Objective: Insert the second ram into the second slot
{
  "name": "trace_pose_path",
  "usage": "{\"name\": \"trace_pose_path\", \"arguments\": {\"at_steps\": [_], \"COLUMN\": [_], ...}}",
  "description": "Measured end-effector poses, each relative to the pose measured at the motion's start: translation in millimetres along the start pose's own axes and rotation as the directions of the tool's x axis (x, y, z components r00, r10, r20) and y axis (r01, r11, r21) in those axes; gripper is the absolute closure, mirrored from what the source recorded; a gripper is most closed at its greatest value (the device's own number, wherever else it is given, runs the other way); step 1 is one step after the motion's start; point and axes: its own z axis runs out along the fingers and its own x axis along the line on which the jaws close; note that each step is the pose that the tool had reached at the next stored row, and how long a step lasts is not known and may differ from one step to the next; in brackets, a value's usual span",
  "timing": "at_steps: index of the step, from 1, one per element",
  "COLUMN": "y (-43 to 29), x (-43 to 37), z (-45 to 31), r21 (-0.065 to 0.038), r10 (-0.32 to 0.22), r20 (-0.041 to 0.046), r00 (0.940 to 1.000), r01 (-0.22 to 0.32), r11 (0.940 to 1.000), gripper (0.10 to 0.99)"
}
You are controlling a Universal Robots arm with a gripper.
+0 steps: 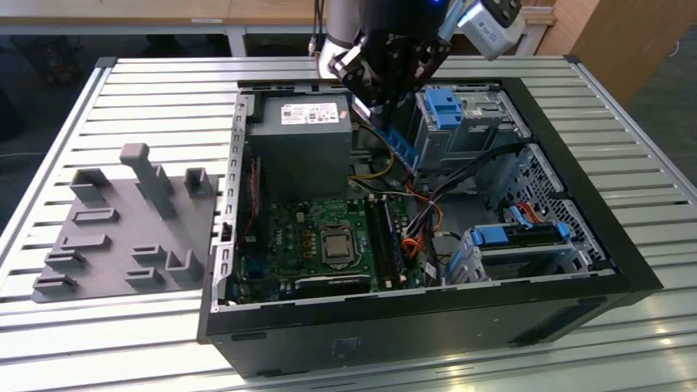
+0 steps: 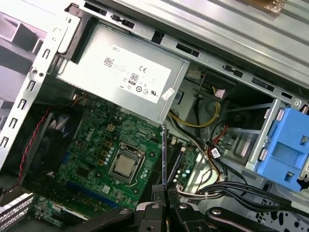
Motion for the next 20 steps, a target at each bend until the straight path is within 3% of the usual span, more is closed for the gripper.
{"name": "trace_pose_path", "arguments": {"at_steps": [8, 20], "y": [0.0, -1.2], "x": [0.0, 0.5], "z": [0.6, 1.1], "r21": [0.004, 0.005], "r10": [0.103, 0.218], "r20": [0.0021, 0.006], "r00": [0.9946, 0.9758], "r01": [-0.103, -0.218], "r11": [0.9946, 0.9758], "gripper": [0.953, 0.953]}}
